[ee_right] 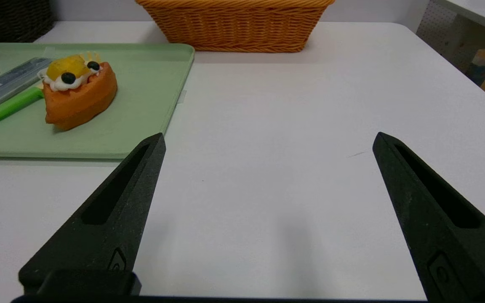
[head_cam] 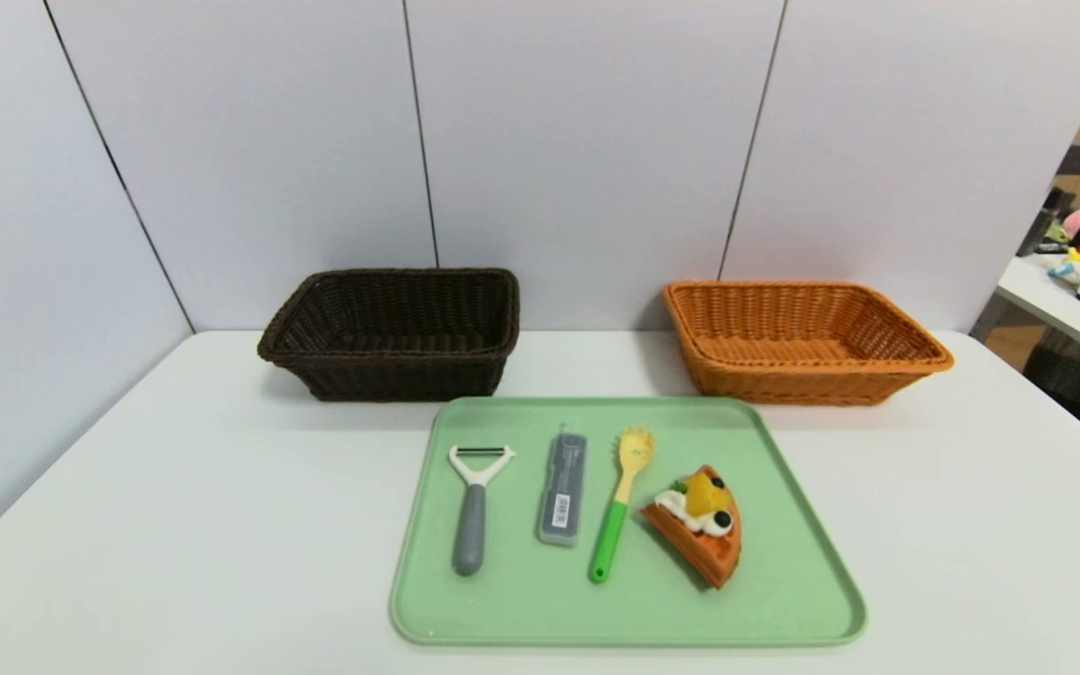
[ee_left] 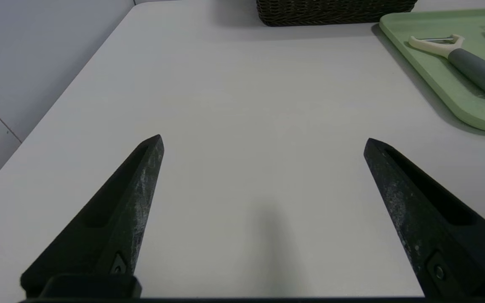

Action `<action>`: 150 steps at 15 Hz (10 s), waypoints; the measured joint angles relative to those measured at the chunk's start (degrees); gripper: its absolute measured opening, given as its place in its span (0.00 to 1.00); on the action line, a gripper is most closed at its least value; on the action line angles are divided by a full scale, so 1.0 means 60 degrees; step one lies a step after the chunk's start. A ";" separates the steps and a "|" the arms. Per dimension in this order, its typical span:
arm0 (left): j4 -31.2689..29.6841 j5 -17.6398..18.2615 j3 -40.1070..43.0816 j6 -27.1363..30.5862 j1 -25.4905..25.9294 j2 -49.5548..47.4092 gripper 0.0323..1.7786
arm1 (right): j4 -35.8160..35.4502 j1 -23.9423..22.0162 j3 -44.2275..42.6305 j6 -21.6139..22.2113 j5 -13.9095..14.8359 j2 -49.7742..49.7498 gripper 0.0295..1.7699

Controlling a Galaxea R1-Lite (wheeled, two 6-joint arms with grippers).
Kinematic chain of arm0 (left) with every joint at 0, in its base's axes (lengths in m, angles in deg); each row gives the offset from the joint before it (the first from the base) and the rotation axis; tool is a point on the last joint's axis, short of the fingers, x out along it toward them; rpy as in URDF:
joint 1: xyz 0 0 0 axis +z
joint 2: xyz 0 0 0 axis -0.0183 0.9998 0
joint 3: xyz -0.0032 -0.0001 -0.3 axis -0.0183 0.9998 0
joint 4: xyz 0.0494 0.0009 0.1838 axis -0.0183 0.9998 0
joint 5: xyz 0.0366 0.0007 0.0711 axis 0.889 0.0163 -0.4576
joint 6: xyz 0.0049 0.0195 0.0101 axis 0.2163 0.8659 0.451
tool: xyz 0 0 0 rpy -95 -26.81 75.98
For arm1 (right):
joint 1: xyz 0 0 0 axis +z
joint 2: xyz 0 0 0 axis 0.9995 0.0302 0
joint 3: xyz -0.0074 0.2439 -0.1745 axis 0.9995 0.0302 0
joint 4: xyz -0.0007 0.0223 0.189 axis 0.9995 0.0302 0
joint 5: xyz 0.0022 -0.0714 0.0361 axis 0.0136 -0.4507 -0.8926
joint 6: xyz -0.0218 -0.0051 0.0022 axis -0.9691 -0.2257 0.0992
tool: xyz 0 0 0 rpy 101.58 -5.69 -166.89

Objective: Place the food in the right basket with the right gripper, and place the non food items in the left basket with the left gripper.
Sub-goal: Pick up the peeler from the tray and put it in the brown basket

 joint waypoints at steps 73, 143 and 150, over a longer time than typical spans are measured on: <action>0.2200 0.0217 -1.0189 -0.3399 -0.7453 1.4988 0.95 | 0.3564 0.2865 -0.8460 0.1975 -0.1707 1.2099 0.96; 0.4783 -0.2643 -1.4444 -0.0955 -0.5860 1.6136 0.13 | 0.3476 0.2737 -0.7960 0.1997 -0.1729 1.0831 0.96; 0.4746 -0.0362 -1.5931 0.2397 -0.3879 1.7156 0.13 | 0.3480 0.2692 -0.7895 0.2020 -0.1701 1.0813 0.96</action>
